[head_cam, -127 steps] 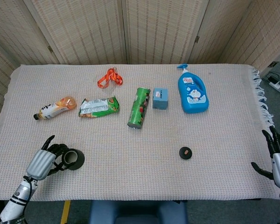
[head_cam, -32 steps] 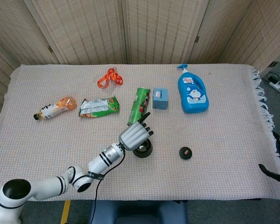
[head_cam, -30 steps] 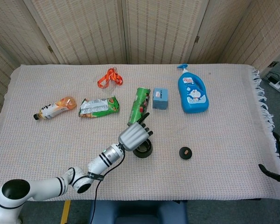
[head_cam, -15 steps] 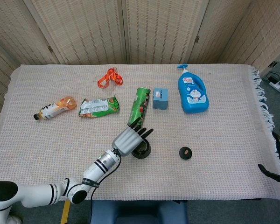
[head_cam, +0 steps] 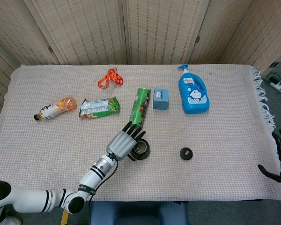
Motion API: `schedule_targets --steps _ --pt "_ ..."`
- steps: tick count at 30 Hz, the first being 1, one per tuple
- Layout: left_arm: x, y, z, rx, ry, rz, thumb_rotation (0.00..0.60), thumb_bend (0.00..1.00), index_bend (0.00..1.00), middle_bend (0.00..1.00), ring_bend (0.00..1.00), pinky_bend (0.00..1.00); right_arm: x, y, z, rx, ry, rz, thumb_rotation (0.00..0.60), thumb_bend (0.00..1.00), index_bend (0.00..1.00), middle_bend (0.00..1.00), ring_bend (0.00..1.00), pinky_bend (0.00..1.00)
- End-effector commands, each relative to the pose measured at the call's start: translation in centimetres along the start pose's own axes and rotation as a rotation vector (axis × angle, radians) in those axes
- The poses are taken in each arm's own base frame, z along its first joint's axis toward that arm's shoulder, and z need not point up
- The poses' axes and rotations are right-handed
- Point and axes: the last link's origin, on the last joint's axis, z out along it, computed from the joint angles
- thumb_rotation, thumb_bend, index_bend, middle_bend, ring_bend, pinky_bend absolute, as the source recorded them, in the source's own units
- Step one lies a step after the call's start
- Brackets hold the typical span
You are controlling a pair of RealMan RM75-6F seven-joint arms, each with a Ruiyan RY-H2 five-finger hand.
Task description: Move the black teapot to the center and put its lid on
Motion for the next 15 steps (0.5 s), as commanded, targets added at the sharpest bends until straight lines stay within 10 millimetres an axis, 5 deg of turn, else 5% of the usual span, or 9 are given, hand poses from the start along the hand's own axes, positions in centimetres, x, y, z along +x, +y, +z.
schedule_targets --steps 1,8,15 --pt "-0.1 -0.4 -0.5 0.022 -0.009 0.027 0.6 0.14 0.0 0.0 0.01 0.0 0.0 0.0 0.0 0.002 -0.001 -0.002 0.6 0.18 0.0 0.0 0.09 0.0" --pt "0.3 -3.0 -2.1 0.09 0.026 -0.009 0.6 0.14 0.0 0.0 0.02 0.0 0.2 -0.2 0.2 0.02 -0.01 -0.018 0.6 0.18 0.0 0.0 0.09 0.0" --pt "0.5 -8.5 -5.2 0.208 0.111 -0.097 0.6 0.14 0.0 0.04 0.07 0.0 0.3 -1.0 0.6 0.081 -0.034 -0.007 0.6 0.18 0.0 0.0 0.11 0.0"
